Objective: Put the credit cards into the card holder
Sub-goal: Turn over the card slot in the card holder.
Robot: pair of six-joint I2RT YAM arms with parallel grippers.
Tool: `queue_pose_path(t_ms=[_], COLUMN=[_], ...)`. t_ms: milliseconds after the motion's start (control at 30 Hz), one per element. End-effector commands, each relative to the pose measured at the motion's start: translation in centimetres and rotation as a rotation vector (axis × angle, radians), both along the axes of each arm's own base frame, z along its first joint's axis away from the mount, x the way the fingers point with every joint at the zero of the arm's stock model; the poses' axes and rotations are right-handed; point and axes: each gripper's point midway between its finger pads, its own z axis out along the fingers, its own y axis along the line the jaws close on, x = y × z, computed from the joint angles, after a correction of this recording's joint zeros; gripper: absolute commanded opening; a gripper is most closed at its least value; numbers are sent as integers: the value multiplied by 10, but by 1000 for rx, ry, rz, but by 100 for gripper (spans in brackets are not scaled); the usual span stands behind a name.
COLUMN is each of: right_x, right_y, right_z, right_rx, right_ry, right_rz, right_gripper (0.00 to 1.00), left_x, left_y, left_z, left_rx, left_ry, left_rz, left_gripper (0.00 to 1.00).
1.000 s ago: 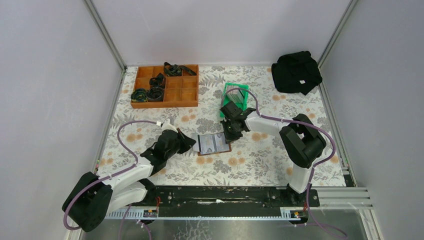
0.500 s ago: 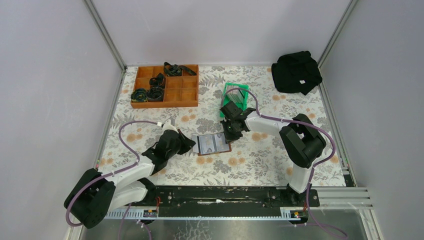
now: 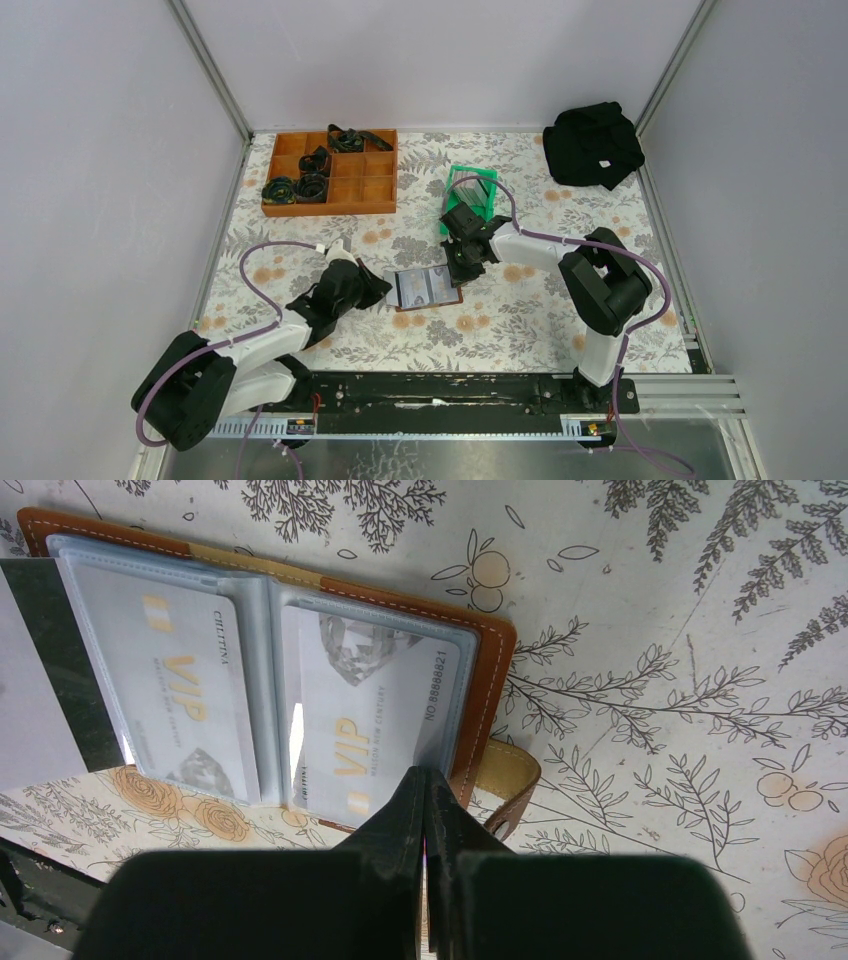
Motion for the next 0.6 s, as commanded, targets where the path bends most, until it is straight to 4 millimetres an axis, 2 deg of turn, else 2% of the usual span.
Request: queue_pose_path(t_ms=[0,567], right_x=[-7,-5], right_y=[2,3], right_z=[-13,-13], right_rx=[-21,-17], right_ry=[33,32], right_rz=[12,10], right_gripper=[0,0], left_x=[6,6], left_y=[-1,-4], left_z=[5,12], left_rx=[-8,-41], left_ry=[-45,-60], left_rz=[-3,-8], left_gripper=[0,0])
